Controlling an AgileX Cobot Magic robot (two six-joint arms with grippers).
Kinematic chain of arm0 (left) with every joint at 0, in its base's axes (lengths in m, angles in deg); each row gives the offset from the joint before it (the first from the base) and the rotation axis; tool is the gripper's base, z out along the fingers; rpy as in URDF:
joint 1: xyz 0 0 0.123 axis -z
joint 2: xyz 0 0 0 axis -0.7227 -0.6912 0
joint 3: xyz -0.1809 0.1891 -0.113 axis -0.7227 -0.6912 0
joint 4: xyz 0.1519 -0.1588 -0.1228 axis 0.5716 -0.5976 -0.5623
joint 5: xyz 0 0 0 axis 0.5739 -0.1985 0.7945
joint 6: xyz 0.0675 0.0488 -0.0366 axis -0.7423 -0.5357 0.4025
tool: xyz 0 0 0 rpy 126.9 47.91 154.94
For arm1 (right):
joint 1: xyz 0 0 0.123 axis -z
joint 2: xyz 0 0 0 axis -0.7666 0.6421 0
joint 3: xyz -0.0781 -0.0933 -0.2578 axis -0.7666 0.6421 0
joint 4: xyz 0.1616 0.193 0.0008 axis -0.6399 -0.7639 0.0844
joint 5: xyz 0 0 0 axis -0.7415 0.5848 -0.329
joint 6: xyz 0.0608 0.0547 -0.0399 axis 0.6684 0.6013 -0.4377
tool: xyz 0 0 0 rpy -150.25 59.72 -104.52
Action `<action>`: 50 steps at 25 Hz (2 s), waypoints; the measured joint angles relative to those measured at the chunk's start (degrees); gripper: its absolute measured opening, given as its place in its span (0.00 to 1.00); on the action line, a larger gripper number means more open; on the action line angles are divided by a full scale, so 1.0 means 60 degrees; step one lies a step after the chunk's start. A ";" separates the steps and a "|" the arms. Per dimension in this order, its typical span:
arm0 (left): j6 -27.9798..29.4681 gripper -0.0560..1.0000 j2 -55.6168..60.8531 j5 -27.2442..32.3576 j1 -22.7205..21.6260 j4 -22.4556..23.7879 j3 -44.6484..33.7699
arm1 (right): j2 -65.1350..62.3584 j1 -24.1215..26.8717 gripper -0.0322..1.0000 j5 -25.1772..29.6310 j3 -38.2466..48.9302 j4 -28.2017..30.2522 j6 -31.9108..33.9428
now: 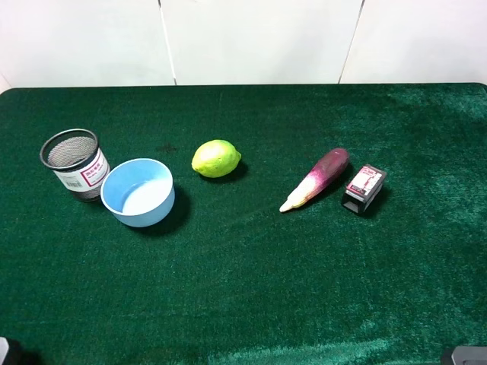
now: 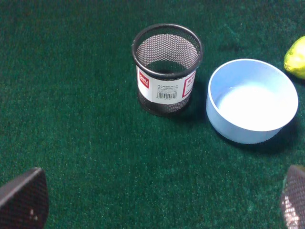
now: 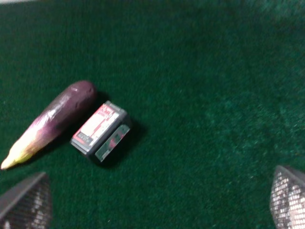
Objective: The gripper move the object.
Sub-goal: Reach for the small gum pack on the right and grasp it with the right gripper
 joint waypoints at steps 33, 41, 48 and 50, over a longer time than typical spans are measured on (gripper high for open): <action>0.0000 0.99 0.0000 0.0000 0.0000 0.0000 0.0000 | 0.7372 0.0000 0.70 -0.0128 -0.2190 -0.0311 0.3149; 0.0000 0.99 0.0000 0.0000 0.0000 0.0029 0.0000 | 0.8304 0.0000 0.70 -0.0445 -0.2190 -0.0504 0.3444; 0.0000 0.99 0.0000 0.0000 0.0000 0.0038 0.0000 | 0.8922 -0.0464 0.70 -0.0608 -0.2428 -0.0562 0.3717; 0.0000 0.99 0.0000 0.0000 0.0000 0.0038 0.0000 | 0.9185 -0.0867 0.70 -0.0627 -0.2689 -0.0387 0.4068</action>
